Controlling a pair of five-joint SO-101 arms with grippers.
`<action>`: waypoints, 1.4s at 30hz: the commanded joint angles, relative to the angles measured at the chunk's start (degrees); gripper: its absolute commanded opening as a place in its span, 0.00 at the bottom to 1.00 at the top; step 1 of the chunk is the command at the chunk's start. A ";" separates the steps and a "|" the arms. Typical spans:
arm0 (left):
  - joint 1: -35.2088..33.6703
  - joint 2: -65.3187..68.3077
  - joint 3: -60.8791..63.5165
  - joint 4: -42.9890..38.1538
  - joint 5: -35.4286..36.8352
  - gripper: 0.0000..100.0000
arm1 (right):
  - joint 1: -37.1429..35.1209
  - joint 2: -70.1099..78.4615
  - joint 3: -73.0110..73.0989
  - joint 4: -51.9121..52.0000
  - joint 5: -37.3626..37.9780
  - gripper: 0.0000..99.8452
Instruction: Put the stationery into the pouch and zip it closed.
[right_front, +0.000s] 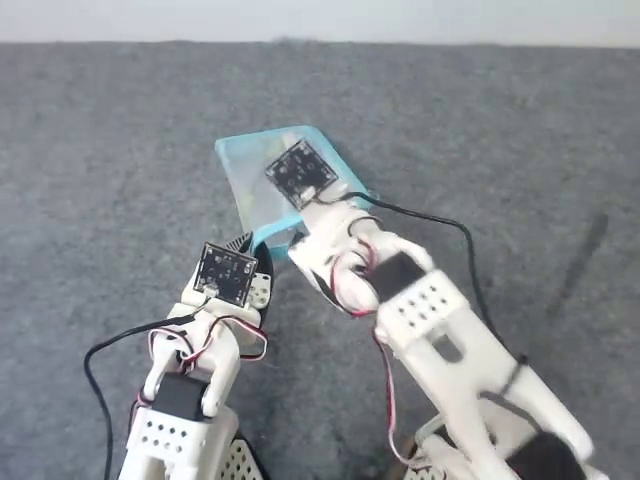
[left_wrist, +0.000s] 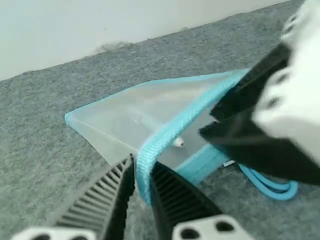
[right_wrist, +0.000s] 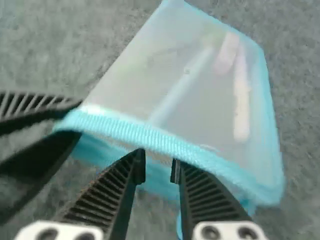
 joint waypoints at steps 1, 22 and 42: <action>-0.18 -0.88 -1.54 -1.32 -0.26 0.01 | 0.40 -13.23 -2.55 5.49 3.08 0.10; -0.26 -0.88 -0.57 -1.32 -0.26 0.01 | 19.21 -27.03 23.38 12.53 2.99 0.09; -0.26 -0.88 -0.48 -1.23 -0.53 0.01 | 19.47 -27.65 34.73 3.82 2.64 0.09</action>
